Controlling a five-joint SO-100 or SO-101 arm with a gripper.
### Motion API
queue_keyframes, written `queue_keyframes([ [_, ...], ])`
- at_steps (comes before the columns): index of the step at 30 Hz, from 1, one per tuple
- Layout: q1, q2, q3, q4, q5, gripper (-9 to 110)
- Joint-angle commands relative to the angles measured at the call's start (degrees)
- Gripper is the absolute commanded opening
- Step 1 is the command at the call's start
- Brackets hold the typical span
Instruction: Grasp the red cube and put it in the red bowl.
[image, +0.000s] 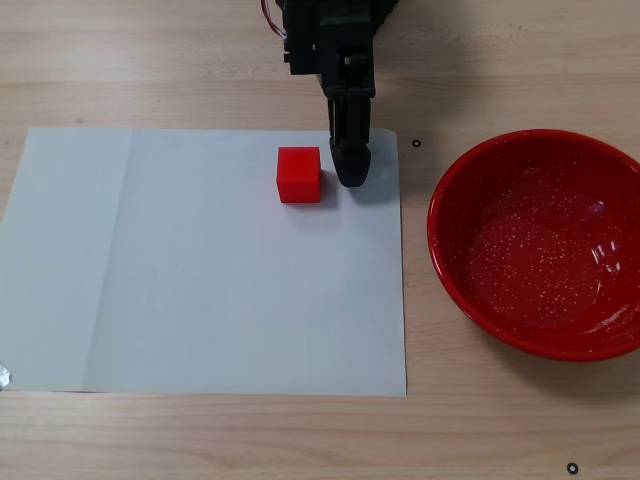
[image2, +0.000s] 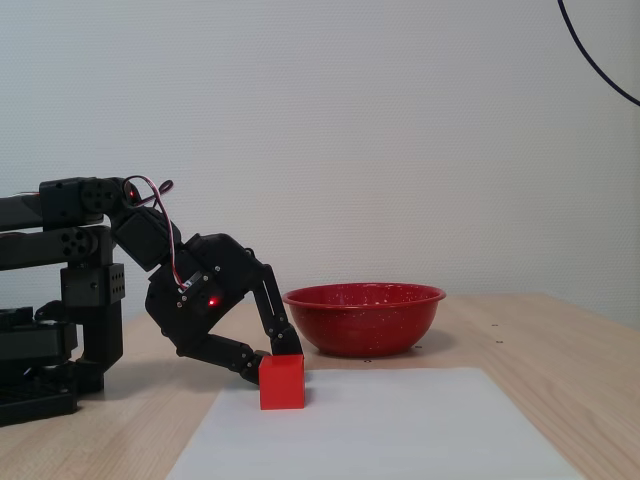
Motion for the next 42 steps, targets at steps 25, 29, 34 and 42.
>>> queue_keyframes([
  [25, 1.14, 0.26, -0.35, 0.7, 2.37, 0],
  [29, 1.41, -2.2, -3.16, 0.88, 2.2, 0],
  [34, 0.97, -7.82, -9.05, 1.23, 2.46, 0],
  [42, -1.14, -17.4, -19.42, 7.21, 5.62, 0],
])
